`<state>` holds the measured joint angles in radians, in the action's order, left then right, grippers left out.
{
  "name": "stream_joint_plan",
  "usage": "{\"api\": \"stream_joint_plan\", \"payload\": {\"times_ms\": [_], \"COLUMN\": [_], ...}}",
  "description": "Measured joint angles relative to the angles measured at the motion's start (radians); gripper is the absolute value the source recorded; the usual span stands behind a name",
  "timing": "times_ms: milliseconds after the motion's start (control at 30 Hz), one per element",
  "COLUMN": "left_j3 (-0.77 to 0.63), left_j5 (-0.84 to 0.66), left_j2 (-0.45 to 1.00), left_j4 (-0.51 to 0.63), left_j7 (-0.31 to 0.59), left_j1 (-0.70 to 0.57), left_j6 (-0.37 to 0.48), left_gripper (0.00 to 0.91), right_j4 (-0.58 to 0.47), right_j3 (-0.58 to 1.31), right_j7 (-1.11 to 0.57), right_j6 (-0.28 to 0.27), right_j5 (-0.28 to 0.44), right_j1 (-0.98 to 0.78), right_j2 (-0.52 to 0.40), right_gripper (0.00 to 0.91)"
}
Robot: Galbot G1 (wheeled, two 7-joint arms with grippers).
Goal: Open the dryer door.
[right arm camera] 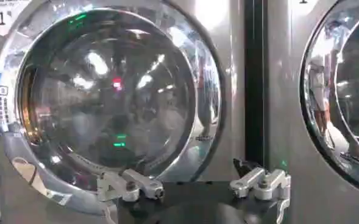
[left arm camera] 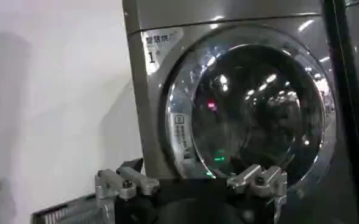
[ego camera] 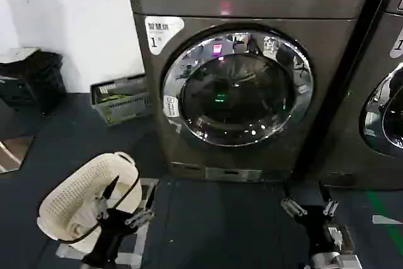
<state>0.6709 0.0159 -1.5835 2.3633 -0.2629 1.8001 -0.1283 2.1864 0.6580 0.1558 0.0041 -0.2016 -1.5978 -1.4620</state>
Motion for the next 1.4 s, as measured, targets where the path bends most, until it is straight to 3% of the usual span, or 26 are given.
{"api": "stream_joint_plan", "payload": {"times_ms": [200, 467, 667, 933, 1400], "left_j3": [-0.007, -0.017, -0.026, -0.026, -0.017], "left_j5": [0.009, 0.043, 0.033, 0.029, 0.019], "left_j2": [0.003, 0.002, 0.009, 0.020, 0.018], "left_j4": [-0.002, 0.008, 0.022, 0.035, 0.039], "left_j7": [-0.001, -0.002, -0.010, -0.002, -0.039], "left_j1": [-0.007, -0.014, -0.013, -0.019, -0.018], "left_j6": [0.022, 0.058, 0.085, 0.114, 0.120], "left_gripper": [0.907, 0.907, 0.907, 0.907, 0.907], "right_j4": [-0.034, -0.096, -0.145, -0.222, -0.410], "right_j3": [-0.018, -0.062, -0.107, -0.203, -0.449], "right_j7": [0.071, 0.107, 0.154, 0.224, 0.231], "right_j6": [-0.076, -0.122, -0.159, -0.176, -0.174], "right_j5": [-0.137, -0.280, -0.329, -0.323, -0.258], "right_j1": [0.092, 0.247, 0.357, 0.489, 0.758], "right_j2": [0.070, 0.233, 0.332, 0.396, 0.341], "right_gripper": [0.907, 0.907, 0.907, 0.907, 0.907]}}
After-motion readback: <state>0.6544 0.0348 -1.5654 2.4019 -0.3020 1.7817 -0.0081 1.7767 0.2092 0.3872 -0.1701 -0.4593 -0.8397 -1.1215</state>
